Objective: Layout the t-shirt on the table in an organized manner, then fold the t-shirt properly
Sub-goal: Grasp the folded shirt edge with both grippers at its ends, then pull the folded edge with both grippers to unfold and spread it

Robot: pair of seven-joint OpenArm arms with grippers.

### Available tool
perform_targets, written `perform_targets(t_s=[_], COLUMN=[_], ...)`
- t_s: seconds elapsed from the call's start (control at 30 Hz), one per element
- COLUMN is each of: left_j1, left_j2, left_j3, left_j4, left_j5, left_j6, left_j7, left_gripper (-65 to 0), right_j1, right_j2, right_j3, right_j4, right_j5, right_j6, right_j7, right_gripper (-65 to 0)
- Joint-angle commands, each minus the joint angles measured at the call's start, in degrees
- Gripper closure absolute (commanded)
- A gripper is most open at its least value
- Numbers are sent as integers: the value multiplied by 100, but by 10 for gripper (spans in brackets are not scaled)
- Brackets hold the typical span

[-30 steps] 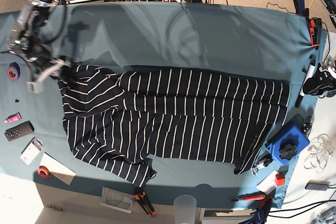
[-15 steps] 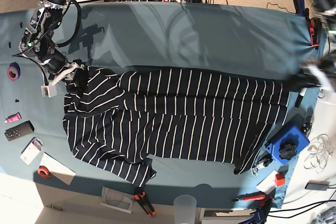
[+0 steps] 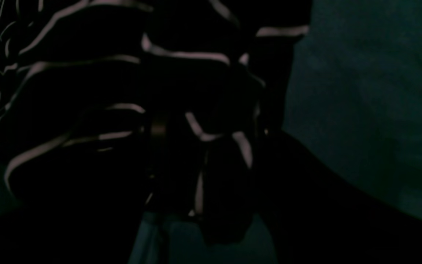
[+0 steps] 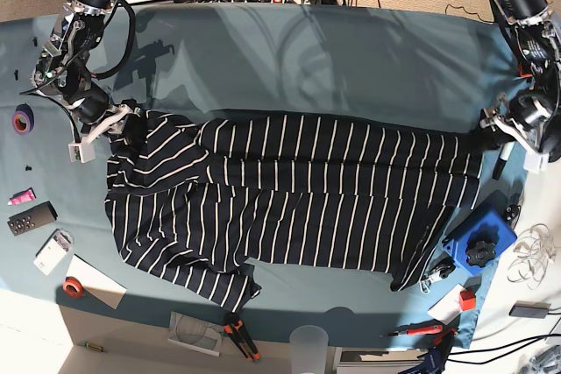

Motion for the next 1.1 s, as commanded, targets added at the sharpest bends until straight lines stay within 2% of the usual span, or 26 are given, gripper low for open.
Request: perform_targets(t_s=[0.0,0.17,0.3,0.5,0.57,0.63,0.73,0.87,0.93,1.0,1.03,1.07], left_j1=[-98,-326,-573,-632,-632,-629,-634,-629,-632,-634,-632,-632], left_j2=[-114,-107,-81,144,219,238,221,219,205,199,197,197], left_j3=[-11,-11,-11,129,363,656,979,990,984,984,984,984], left_j4=[22,-369,-614,-632,-632,-632,-632,-629,-629,-629,-629,-629], left_j5=[-101,-57,-63,74,437,938,1438,1440,1438,1436,1436,1434], left_j6=[-13,-15,-20,-37,98,323,935,1010,968,907,868,841], left_j7=[-136,-109,216,334,238,-140,-610,-516,-378,-201,-103,7], left_gripper=[-312,-312,-312,-307,-291,-283,-283,-283,-234,-114,-40,0], right_j1=[-2,0,-2,0,0,0,-2,0,0,0,0,0], right_j2=[50,50,50,50,50,50,68,140,195,243,264,289], right_j3=[-9,-9,-9,-9,-11,-9,-9,-4,-4,-4,-4,-4], right_j4=[24,24,24,24,24,26,26,26,24,26,26,26], right_j5=[-203,-201,-203,-201,-201,-201,-203,-203,-201,-201,-201,-201], right_j6=[-68,-68,-68,-66,-66,-66,-66,-66,-66,-66,-66,-66], right_j7=[-330,-369,-387,-389,-389,-389,-404,-431,-428,-426,-428,-431], right_gripper=[-275,-275,-275,-275,-275,-274,-274,-274,-274,-266,-231,-170])
